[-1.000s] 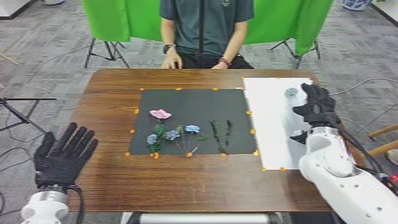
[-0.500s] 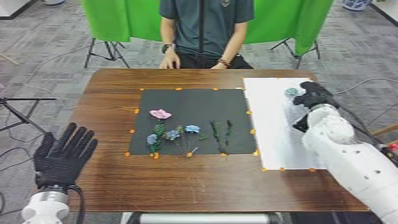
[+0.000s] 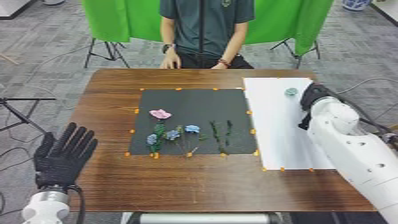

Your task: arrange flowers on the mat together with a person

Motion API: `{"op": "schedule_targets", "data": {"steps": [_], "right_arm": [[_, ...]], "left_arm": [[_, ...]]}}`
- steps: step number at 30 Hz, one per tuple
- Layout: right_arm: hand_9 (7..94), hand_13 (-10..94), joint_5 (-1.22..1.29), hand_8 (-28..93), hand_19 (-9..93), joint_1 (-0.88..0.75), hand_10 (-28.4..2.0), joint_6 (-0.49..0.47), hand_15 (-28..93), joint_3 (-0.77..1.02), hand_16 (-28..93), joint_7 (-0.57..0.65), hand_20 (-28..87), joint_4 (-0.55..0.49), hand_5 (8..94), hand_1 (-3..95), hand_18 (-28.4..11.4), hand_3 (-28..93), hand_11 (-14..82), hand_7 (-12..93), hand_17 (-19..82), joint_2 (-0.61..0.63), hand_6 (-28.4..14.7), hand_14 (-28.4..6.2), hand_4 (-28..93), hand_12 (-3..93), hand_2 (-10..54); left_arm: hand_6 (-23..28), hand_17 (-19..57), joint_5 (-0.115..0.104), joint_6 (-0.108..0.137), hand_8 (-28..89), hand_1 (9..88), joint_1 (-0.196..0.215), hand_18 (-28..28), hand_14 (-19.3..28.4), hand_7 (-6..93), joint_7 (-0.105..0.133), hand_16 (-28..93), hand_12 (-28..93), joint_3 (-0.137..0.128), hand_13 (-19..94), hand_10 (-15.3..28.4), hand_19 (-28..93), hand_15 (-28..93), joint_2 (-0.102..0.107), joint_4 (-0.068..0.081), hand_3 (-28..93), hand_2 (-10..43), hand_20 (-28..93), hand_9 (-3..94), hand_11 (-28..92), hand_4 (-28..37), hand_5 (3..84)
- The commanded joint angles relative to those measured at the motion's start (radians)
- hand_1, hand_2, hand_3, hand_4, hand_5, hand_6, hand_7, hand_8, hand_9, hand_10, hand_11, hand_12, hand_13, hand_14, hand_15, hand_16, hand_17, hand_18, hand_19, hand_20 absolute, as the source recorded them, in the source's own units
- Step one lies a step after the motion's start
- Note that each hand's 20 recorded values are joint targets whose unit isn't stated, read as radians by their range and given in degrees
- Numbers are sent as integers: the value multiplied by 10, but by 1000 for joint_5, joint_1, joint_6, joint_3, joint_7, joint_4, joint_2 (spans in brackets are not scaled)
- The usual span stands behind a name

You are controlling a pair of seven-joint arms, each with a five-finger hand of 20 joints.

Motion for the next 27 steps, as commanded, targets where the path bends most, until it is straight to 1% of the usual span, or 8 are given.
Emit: {"op": "schedule_targets", "data": {"steps": [1,3,7,11,14,18,23,27], "right_arm": [[761,704,-21,-55,660,-79,-66,152,401,-60,364,-47,255,-20,625,676,-120,627,154,395,339,15,7,-21,-282,424,-95],[763,705,-29,-49,725,-101,-66,186,431,-54,370,-62,190,-56,628,682,-113,630,180,427,329,26,7,-22,-282,440,-95],[764,705,-69,-43,772,-158,-71,255,440,-39,374,-123,133,-191,634,688,-109,631,188,434,322,71,4,-27,-282,445,-95],[764,703,-125,-39,767,-201,-73,283,439,-41,377,-234,122,-340,634,687,-104,636,188,433,323,101,3,-30,-283,446,-95],[763,703,-149,-39,765,-189,-74,268,436,-69,378,-349,119,-399,633,686,-100,638,187,434,322,91,3,-30,-283,445,-95],[751,693,-250,-53,725,-140,-75,242,418,-143,378,-501,125,-385,617,676,-89,645,177,443,322,56,5,-26,-283,439,-95],[747,690,-270,-63,672,-57,-76,223,406,-261,380,-559,161,-344,606,673,-86,646,168,445,327,24,6,-26,-283,435,-95],[739,684,-298,-67,636,12,-76,227,390,-342,385,-593,182,-285,603,671,-84,647,162,447,329,14,5,-22,-283,430,-95]], "left_arm": [[78,-38,3,9,-97,276,2,114,149,82,-14,-81,51,-9,295,140,310,275,-9,2,706,106,65,402,152,-283,435],[78,-38,4,7,-97,278,1,115,150,81,-12,-81,51,-12,295,140,310,275,-8,3,705,104,65,402,153,-283,434],[78,-38,-1,9,-97,279,7,115,149,82,-12,-82,52,-14,295,141,310,276,-9,0,703,105,65,402,153,-283,435],[78,-38,-1,14,-97,276,18,115,148,81,-13,-82,51,-23,296,141,310,275,-9,-3,703,109,65,402,153,-283,435],[78,-38,-4,18,-97,276,14,115,148,81,-15,-82,51,-23,296,141,311,275,-7,-3,702,110,65,402,153,-283,435],[79,-38,-2,18,-97,274,3,115,149,82,-21,-82,51,-18,296,140,311,275,-5,0,705,111,65,403,155,-283,436],[79,-38,2,10,-97,273,-1,114,150,82,-29,-82,51,-15,296,141,311,276,1,2,706,111,65,403,155,-283,436],[79,-38,3,16,-97,273,1,114,150,81,-34,-82,51,-19,296,141,311,275,1,2,705,112,65,402,154,-283,436]]}}
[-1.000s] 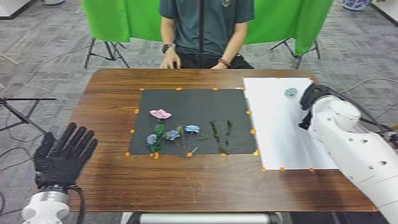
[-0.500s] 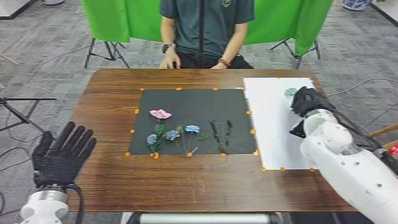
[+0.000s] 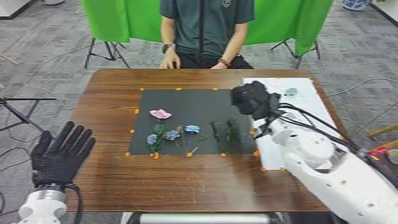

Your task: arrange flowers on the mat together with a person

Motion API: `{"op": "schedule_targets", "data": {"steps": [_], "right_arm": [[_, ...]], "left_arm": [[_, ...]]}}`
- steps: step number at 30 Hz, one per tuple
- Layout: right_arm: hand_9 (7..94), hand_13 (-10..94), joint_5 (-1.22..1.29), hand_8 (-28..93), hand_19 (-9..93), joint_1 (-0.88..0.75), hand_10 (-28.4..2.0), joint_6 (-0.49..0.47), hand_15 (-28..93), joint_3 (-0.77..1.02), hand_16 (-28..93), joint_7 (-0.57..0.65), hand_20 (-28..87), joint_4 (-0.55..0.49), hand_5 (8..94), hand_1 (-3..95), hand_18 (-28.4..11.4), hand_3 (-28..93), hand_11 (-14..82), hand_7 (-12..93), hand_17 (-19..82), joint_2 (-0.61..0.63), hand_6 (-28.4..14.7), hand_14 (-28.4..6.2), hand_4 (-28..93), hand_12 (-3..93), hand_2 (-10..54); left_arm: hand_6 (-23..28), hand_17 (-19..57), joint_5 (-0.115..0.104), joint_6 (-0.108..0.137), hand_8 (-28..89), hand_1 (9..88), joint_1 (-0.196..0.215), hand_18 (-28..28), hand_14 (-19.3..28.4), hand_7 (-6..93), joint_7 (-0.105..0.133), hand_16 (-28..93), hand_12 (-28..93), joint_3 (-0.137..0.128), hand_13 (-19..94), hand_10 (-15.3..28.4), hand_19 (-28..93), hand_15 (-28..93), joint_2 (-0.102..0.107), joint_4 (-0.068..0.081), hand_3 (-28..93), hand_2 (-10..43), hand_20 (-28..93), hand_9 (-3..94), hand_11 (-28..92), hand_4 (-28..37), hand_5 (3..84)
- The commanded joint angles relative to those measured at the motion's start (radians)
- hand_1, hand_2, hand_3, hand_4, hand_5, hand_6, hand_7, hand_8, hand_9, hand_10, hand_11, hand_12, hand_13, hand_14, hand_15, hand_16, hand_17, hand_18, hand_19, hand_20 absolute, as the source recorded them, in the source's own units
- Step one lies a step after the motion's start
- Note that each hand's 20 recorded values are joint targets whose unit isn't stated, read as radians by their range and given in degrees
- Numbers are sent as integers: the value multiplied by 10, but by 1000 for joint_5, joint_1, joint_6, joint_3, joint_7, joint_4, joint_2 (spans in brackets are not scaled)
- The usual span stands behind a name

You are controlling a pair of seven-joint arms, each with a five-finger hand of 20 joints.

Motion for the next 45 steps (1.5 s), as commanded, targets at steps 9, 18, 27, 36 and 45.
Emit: {"op": "schedule_targets", "data": {"steps": [9,18,27,36,45], "right_arm": [[732,677,-51,-76,587,86,-77,-29,371,-140,383,-23,212,70,597,668,-83,649,153,440,334,-40,2,-20,-283,421,-95],[723,671,-53,-81,547,65,-77,-32,364,-150,385,-19,240,72,591,666,-86,650,152,425,339,-54,4,-20,-283,418,-95],[718,663,-65,-109,478,36,-68,-107,348,-121,388,-15,312,66,606,667,-98,648,96,291,346,-67,17,-16,-283,365,-95],[581,646,-60,-164,503,4,-80,-120,330,-74,375,1,303,34,537,643,-118,650,99,205,320,-66,15,-20,-283,144,-95],[556,636,-25,-160,538,-48,-88,-137,336,-11,369,11,291,-28,501,591,-128,656,91,188,308,-52,5,-31,-283,129,-95]], "left_arm": [[79,-39,6,13,-97,272,19,115,149,80,-9,-82,51,-24,297,143,312,274,4,1,706,113,65,402,153,-283,436],[79,-38,3,10,-97,273,24,115,149,81,-10,-81,51,-22,297,142,313,275,-1,-1,704,114,64,403,152,-283,435],[78,-39,7,4,-97,273,17,115,148,80,-17,-82,50,-18,297,142,314,274,3,1,703,116,64,401,151,-283,429],[78,-39,8,-1,-97,272,24,115,149,80,-13,-82,51,-19,295,140,312,273,-3,0,704,116,64,400,151,-283,428],[76,-39,7,2,-97,270,24,115,151,81,-10,-80,50,-18,294,141,311,271,-3,0,705,115,63,399,150,-283,424]]}}
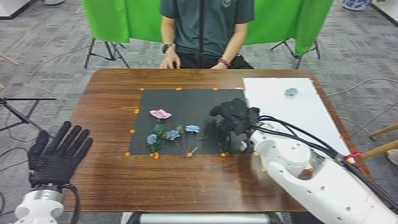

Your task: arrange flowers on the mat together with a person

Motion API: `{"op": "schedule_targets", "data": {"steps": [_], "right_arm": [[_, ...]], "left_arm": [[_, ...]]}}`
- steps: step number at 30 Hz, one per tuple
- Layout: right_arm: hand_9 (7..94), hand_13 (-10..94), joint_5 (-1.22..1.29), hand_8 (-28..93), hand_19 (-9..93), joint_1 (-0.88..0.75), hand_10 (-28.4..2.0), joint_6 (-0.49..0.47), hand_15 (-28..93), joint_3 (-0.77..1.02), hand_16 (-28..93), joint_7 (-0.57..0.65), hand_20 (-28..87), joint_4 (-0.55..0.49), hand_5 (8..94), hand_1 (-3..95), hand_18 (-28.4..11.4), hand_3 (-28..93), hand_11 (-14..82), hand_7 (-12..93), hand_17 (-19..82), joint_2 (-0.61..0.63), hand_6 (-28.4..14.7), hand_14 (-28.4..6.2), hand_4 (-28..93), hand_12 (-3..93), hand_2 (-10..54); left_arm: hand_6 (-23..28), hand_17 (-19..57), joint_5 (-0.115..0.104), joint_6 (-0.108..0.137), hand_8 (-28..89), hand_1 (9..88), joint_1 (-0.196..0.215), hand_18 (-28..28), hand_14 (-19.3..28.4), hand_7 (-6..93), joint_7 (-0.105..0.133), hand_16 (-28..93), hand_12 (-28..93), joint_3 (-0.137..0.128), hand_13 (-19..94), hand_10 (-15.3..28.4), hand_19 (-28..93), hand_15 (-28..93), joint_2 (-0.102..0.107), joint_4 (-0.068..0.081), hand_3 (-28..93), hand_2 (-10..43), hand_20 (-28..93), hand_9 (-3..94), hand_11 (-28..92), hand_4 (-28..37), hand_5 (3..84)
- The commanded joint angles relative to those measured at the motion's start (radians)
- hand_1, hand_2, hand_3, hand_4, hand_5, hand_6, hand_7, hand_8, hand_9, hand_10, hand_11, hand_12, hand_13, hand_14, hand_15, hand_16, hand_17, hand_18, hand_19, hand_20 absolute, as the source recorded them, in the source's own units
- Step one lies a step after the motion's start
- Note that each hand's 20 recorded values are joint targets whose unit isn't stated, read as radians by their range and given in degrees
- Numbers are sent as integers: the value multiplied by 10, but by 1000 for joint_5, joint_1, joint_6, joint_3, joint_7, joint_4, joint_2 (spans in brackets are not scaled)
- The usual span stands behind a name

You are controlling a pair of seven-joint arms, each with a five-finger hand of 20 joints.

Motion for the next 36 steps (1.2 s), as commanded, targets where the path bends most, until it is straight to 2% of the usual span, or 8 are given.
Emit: {"op": "schedule_targets", "data": {"steps": [1,10,15,18,24,27,31,36], "right_arm": [[554,634,27,-159,542,-35,-89,-19,342,44,365,16,286,-56,499,586,-129,660,93,187,307,14,5,-34,-283,128,-95],[537,616,69,-153,561,-62,-91,-10,380,68,314,41,253,-68,484,549,-131,692,91,178,301,8,-3,-48,-283,126,-95],[525,607,146,-152,566,-102,-92,61,398,116,254,80,238,-95,476,484,-134,747,90,178,298,21,-7,-65,-282,127,-95],[511,593,268,-150,557,-165,-99,123,395,191,182,121,223,-133,470,424,-140,763,87,172,291,33,-14,-80,-276,123,-57],[477,540,494,-126,458,-340,-114,259,255,401,159,130,180,-200,465,339,-154,746,69,133,265,22,-35,-117,-251,108,66],[467,505,726,-123,394,-416,-113,315,177,498,161,57,170,-217,464,330,-153,735,67,129,251,19,-37,-122,-247,101,82],[458,438,1188,-129,271,-478,-115,417,136,556,144,-174,158,-202,480,337,-132,741,65,146,236,30,-34,-114,-248,93,93],[456,381,1513,-139,182,-550,-113,326,112,639,107,-301,165,-203,490,320,-107,761,62,150,230,15,-31,-105,-254,84,98]], "left_arm": [[76,-39,3,1,-97,269,13,115,151,81,-4,-80,51,2,294,141,311,272,-6,0,705,115,64,399,151,-283,424],[76,-39,4,0,-97,270,3,115,152,82,-10,-80,51,10,294,141,310,273,-5,5,704,114,64,398,150,-283,425],[77,-39,3,-3,-97,270,6,115,152,82,-5,-80,52,12,293,141,309,273,-4,2,705,114,64,398,150,-283,426],[77,-39,2,-6,-97,269,9,115,152,82,-1,-80,51,14,293,141,310,272,-3,2,705,114,65,398,150,-283,426],[77,-39,-1,-7,-97,269,19,114,149,81,10,-80,51,3,294,141,308,270,-5,-1,703,113,65,398,150,-283,427],[77,-39,-2,-7,-97,266,19,115,149,80,12,-80,51,-1,295,141,307,268,-7,-1,703,114,65,398,149,-283,427],[77,-38,-1,-15,-96,266,24,115,146,79,19,-80,51,0,297,141,306,266,-8,-5,702,115,66,399,149,-283,427],[75,-37,1,-24,-96,264,29,114,141,79,30,-82,51,-3,296,141,304,260,-6,-9,703,114,66,399,147,-283,426]]}}
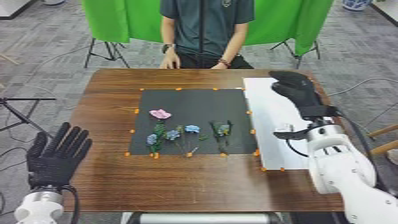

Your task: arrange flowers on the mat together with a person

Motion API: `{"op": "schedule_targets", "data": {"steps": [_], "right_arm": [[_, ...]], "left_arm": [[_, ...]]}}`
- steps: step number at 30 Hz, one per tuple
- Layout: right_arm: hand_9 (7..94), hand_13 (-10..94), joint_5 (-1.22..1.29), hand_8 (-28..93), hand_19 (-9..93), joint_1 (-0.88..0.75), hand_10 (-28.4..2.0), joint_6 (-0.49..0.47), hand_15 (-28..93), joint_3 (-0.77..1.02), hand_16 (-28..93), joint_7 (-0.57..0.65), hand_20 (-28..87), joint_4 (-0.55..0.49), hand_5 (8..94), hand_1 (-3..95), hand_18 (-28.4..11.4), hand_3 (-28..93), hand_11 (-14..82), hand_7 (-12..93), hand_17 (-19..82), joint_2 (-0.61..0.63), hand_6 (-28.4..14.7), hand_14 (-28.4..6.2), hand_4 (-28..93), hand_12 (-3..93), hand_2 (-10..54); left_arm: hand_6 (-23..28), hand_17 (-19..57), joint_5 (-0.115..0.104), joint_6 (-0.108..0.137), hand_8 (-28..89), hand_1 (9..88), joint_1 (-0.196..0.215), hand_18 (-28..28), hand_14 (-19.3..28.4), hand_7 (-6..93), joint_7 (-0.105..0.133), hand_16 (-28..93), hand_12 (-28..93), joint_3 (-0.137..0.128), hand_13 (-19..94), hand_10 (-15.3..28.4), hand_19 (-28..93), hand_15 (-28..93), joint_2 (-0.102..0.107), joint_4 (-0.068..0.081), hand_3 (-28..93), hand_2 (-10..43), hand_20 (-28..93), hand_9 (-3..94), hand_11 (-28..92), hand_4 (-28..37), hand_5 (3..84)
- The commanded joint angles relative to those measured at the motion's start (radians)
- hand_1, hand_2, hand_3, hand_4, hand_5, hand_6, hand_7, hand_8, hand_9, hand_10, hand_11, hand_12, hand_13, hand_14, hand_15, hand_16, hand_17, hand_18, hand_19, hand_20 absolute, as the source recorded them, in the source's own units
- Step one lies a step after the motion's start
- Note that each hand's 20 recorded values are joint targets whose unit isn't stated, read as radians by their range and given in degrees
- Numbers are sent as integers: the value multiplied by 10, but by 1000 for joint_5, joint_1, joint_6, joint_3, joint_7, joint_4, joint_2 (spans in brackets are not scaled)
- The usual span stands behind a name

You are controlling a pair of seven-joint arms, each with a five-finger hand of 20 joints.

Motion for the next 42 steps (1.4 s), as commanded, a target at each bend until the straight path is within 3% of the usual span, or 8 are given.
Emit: {"op": "schedule_targets", "data": {"steps": [1,7,23,32,34,36,39,42], "right_arm": [[450,370,726,-139,175,-130,-112,-52,108,92,103,-214,165,0,489,313,-105,759,58,148,229,4,-32,-105,-255,82,101],[425,340,809,-132,141,-206,-117,-137,100,163,80,-224,172,-14,472,271,-99,764,44,127,226,-34,-39,-102,-258,75,113],[419,330,839,-123,116,-282,-119,-145,106,251,55,-259,189,-48,479,257,-93,761,43,109,229,-94,-62,-94,-256,69,120],[420,331,821,-122,115,-349,-120,-158,110,282,49,-254,196,-84,480,254,-92,760,43,106,230,-111,-65,-95,-254,69,120],[419,330,800,-121,115,-362,-120,-163,111,294,49,-243,196,-92,480,250,-92,761,43,107,229,-126,-64,-95,-252,69,117],[419,331,801,-121,116,-380,-121,-209,111,322,49,-229,197,-102,480,248,-92,762,43,108,229,-136,-65,-97,-250,69,109],[418,331,731,-122,116,-432,-120,-264,111,389,48,-212,197,-122,481,246,-93,763,43,107,228,-173,-65,-100,-249,69,105],[417,331,737,-121,116,-456,-119,-335,112,437,49,-186,197,-133,482,246,-93,763,43,108,228,-230,-65,-99,-248,69,104]], "left_arm": [[75,-37,5,-23,-96,263,13,114,141,79,14,-83,51,-4,297,141,304,257,-4,-7,703,114,66,399,147,-283,426],[75,-37,1,-29,-97,263,7,114,140,79,25,-82,50,-6,297,140,301,254,4,-8,700,115,66,399,145,-283,425],[73,-35,10,-47,-97,261,-54,113,134,77,19,-82,48,0,297,130,292,244,31,5,696,118,66,403,140,-283,425],[73,-37,7,-51,-97,260,-50,113,134,76,16,-81,49,-10,297,129,294,243,33,-2,697,119,68,403,137,-283,426],[73,-37,13,-46,-97,260,-50,113,134,76,12,-81,50,-17,297,131,295,242,23,-5,698,118,68,403,137,-283,425],[73,-37,14,-52,-96,259,-31,113,134,77,9,-81,50,-28,297,132,295,242,29,-10,699,118,68,402,137,-283,425],[72,-37,4,-40,-96,260,-41,113,134,77,6,-81,50,-13,297,132,295,244,19,-6,699,118,67,402,138,-283,423],[72,-37,21,-51,-96,263,-38,113,135,77,-4,-82,51,-17,297,132,295,244,24,-8,698,117,67,402,139,-283,424]]}}
